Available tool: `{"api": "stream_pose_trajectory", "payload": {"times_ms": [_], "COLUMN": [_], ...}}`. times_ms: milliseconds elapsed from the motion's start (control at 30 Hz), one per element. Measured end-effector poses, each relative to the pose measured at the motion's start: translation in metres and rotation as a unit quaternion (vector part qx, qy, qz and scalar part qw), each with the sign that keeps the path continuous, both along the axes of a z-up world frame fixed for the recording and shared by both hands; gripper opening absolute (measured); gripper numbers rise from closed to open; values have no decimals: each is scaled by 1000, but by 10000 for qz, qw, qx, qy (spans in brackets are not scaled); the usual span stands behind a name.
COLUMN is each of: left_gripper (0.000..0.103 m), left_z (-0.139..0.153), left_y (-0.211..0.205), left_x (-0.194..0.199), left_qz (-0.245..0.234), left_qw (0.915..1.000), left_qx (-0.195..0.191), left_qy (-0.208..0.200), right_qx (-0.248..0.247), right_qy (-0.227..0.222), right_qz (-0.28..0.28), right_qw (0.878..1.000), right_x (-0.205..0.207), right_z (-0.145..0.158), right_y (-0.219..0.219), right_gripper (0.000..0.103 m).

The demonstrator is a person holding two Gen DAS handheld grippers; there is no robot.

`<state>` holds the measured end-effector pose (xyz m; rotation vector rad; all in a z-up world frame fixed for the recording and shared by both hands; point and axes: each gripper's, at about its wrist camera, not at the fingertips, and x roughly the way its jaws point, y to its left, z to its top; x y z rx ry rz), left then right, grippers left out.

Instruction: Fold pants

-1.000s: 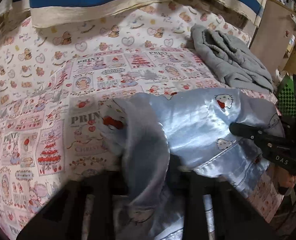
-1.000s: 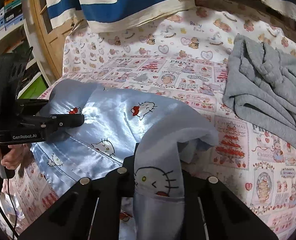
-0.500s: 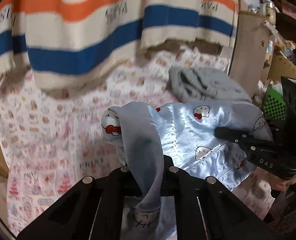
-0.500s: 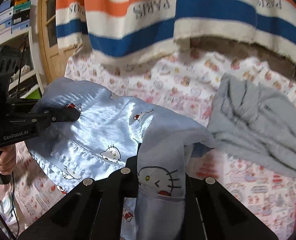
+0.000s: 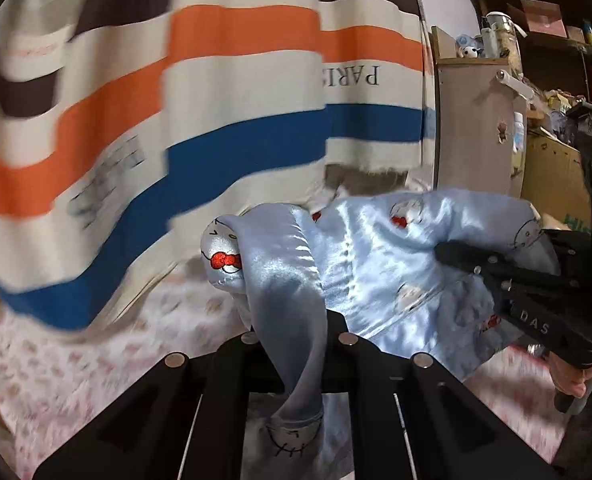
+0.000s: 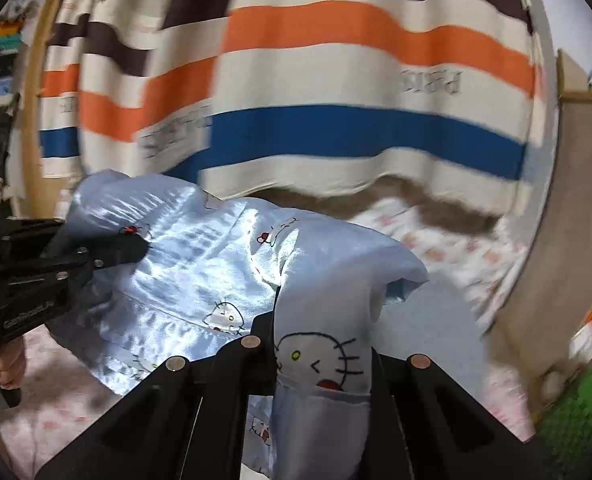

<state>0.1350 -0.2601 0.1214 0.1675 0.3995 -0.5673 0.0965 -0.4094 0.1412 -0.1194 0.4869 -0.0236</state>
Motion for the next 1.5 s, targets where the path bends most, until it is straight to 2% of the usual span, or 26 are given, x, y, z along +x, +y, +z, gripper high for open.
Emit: {"api": "stream_pose_trajectory", "payload": {"times_ms": [167, 300, 500, 633, 667, 733, 767, 800, 833, 867, 933, 967, 1000, 1067, 1233, 1333, 1500], "left_gripper": [8, 8, 11, 26, 35, 51, 60, 63, 69, 75, 81, 85, 87, 90, 92, 92, 95], "left_z": [-1, -14, -45, -62, -65, -72, -75, -76, -79, -80, -80, -79, -78, -72, -52, -38, -9], "left_y": [-71, -111, -139, -139, -140, -140, -138, -136, -132, -128, -118, -111, -106, -92, -71, -57, -33], "left_x": [49, 66, 87, 102, 104, 107, 109, 113, 117, 121, 126, 128, 130, 130, 112, 90, 50], "left_qz": [23, -262, -122, 2, 59, 212, 288, 338, 361, 380, 396, 371, 341, 285, 484, 429, 387], "left_qw": [9999, 9995, 9992, 9987, 9987, 9981, 9976, 9974, 9973, 9972, 9971, 9969, 9964, 9958, 9974, 9980, 9974], "left_qx": [72, 137, 287, 345, 400, 530, 577, 573, 526, 474, 270, 125, 3, -252, -242, -413, -474], "left_qy": [114, 146, 268, 375, 322, 221, 235, 281, 361, 441, 592, 684, 773, 834, 482, 209, -373], "right_qx": [156, 283, 353, 354, 346, 376, 410, 451, 489, 511, 524, 547, 579, 576, 473, 583, 677], "right_qy": [-77, 21, 412, 582, 629, 709, 747, 751, 691, 625, 610, 626, 613, 549, 164, -107, -680], "right_qz": [-492, -871, -1061, -1204, -1297, -1429, -1538, -1616, -1661, -1704, -1770, -1758, -1753, -1787, -1818, -1739, -1400], "right_qw": [9986, 9958, 9929, 9904, 9889, 9865, 9844, 9830, 9825, 9821, 9809, 9809, 9809, 9807, 9821, 9830, 9855], "right_x": [25, 44, 66, 76, 79, 81, 83, 83, 81, 80, 79, 79, 78, 75, 58, 43, 14], "right_z": [6, -8, -47, -73, -79, -88, -92, -94, -96, -96, -95, -95, -95, -91, -72, -58, -34], "right_y": [-55, -97, -136, -147, -150, -157, -161, -165, -169, -171, -177, -178, -180, -180, -168, -154, -117], "right_gripper": [7, 7, 7, 7, 10, 26, 46, 69, 75, 75, 78, 87, 90, 90, 91, 103, 102]}}
